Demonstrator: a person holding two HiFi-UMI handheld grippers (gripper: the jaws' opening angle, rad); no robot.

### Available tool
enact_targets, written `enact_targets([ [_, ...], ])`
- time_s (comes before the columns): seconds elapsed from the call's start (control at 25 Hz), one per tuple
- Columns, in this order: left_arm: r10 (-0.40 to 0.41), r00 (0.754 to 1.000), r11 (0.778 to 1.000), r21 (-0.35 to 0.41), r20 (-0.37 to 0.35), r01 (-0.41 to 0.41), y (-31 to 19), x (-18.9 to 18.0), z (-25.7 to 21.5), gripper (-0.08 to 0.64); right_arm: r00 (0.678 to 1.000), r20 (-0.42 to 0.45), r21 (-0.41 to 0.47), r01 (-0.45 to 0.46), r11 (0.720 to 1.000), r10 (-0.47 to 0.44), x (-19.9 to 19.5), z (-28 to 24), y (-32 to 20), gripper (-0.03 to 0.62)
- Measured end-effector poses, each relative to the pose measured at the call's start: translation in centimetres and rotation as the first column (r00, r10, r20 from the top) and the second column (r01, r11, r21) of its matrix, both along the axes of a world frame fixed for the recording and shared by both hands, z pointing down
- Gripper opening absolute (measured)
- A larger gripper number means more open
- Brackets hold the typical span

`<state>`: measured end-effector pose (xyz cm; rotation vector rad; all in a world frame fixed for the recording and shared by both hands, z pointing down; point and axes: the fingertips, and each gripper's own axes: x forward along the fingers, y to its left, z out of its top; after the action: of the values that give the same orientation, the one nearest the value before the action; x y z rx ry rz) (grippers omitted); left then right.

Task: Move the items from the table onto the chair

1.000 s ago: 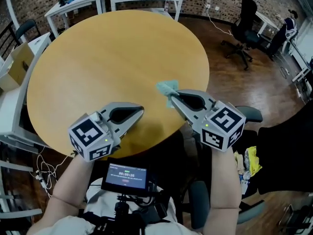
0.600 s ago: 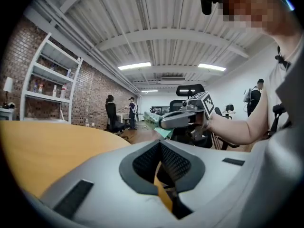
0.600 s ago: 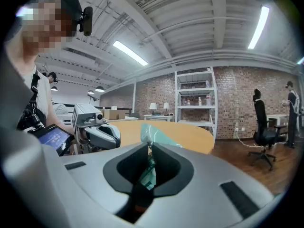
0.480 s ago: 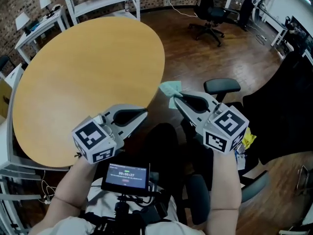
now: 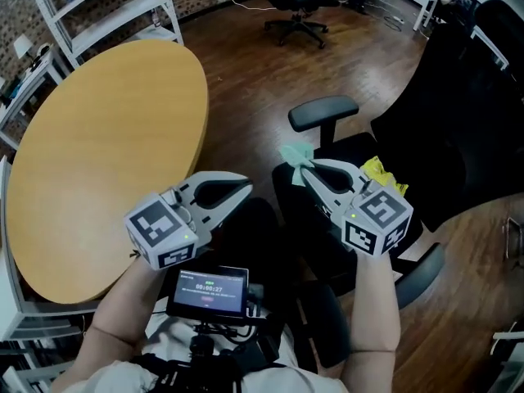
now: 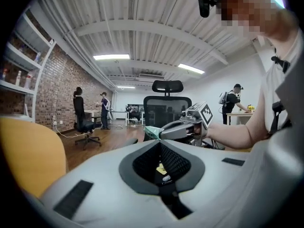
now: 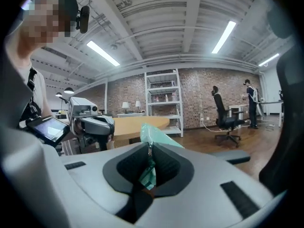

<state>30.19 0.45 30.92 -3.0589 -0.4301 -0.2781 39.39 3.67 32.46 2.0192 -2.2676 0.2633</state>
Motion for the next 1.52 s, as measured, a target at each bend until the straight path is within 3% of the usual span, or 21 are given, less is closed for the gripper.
enact_targets([
  [0.16,0.052,0.999,0.999,-0.013,0.012,-0.052,2.6,2.9,0.5,0.011,0.989,-0.090,-0.112,-0.131,0.985,0.121,4.7,3.6,3.8,0.031],
  [0.32,0.091,0.996,0.996,-0.017,0.027,-0.090,4.4,4.9,1.9,0.011,0.962,-0.136,-0.220,-0.264,0.939,0.238,9.2,9.2,7.6,0.032],
  [0.44,0.101,0.994,0.994,-0.044,0.040,-0.099,5.0,5.7,2.6,0.011,0.934,-0.134,-0.301,-0.356,0.885,0.331,11.9,13.8,10.3,0.032],
  [0.68,0.082,0.994,0.993,-0.092,0.077,-0.074,4.8,6.8,3.8,0.011,0.872,-0.169,-0.468,-0.481,0.741,0.459,16.8,22.7,14.4,0.034],
  [0.84,0.061,0.994,0.992,-0.113,0.088,-0.051,4.4,7.1,4.3,0.011,0.840,-0.184,-0.509,-0.526,0.681,0.511,18.7,26.3,15.8,0.059],
  [0.96,0.050,0.995,0.993,-0.111,0.083,-0.040,4.0,7.1,4.2,0.011,0.828,-0.200,-0.530,-0.541,0.653,0.524,18.9,27.8,16.5,0.137],
  [1.16,0.020,0.998,0.992,-0.126,0.064,-0.012,2.8,6.7,3.5,0.011,0.811,-0.202,-0.498,-0.568,0.656,0.548,19.0,26.6,17.2,0.137],
  [1.28,-0.011,0.999,0.989,-0.144,0.039,0.017,1.7,6.0,2.3,0.011,0.805,-0.169,-0.450,-0.577,0.682,0.569,18.9,24.4,16.9,0.137],
  [1.4,-0.036,0.999,0.989,-0.144,-0.001,0.036,0.9,5.2,0.5,0.011,0.820,-0.096,-0.355,-0.557,0.750,0.564,18.0,20.2,15.1,0.137],
  [1.52,-0.058,0.998,0.992,-0.113,-0.040,0.053,-0.4,4.5,-1.5,0.011,0.889,-0.005,-0.205,-0.449,0.870,0.457,15.4,14.2,10.2,0.137],
])
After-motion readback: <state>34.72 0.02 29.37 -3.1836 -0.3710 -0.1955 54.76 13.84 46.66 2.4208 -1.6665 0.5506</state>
